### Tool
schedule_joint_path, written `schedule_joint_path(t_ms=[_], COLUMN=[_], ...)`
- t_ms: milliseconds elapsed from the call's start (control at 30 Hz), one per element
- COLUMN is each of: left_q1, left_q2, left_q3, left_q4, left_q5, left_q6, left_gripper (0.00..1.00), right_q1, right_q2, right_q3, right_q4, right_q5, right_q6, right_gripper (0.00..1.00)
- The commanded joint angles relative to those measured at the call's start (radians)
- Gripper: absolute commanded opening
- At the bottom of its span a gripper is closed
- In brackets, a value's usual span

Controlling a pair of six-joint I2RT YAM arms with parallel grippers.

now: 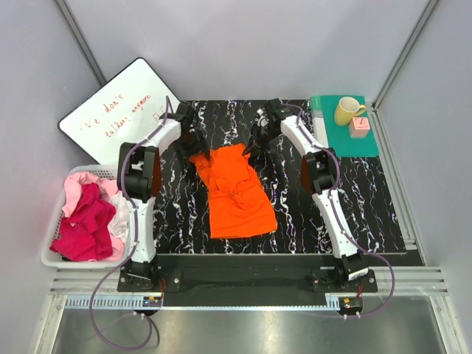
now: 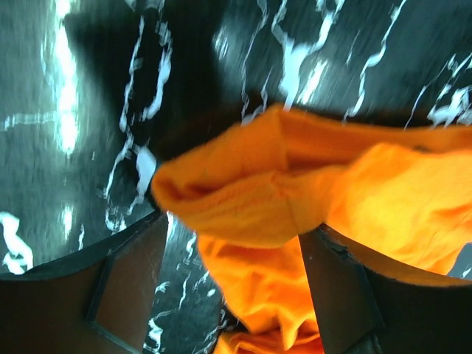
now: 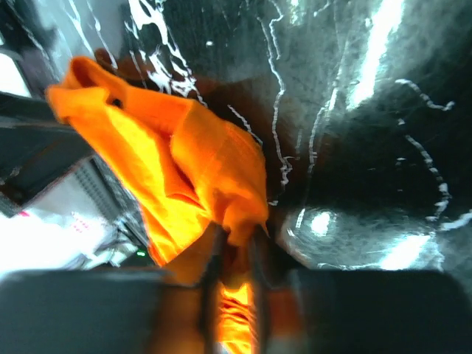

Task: Fold and stack the t-shirts
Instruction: Fold the tshirt

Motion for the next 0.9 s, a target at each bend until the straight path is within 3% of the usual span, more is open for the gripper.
schedule_joint_path(t_ms=[0,300,567,800,833,867], left_q1=[0.005,0.001,-0.008,-0.017,-0.018,-0.022], left_q2=[0.053,0.066,-0.039,-0.141,-0.149,-0.161], left_q3=[0.096,0.165,0.220,0.162,0.151,0.131], left_q4=[-0.034,-0.037,-0.034,-0.031,-0.032,-0.031], left_q5=[0.006,0.026,0.052,0.070,0.070,0.072], left_q6=[0.001,0.031,0.065,0.093,0.094,0.100], left_gripper=[0.76,0.76,0.79,0.80,0.80,0.80], right_q1=[0.002,-0.021,-0.103,-0.177,-0.180,-0.182], right_q2=[-0.005,-0.068,-0.082,-0.062,-0.056,-0.048], right_q3=[0.011,-0.075,-0.084,-0.058,-0.049,-0.038], right_q4=[0.016,0.028,0.032,0.033,0.033,0.033], right_q5=[-0.035,0.086,0.164,0.181,0.165,0.149], right_q6=[0.017,0.003,0.008,0.011,0.008,-0.001], right_gripper=[0.01,0.00,0.00,0.00,0.01,0.11])
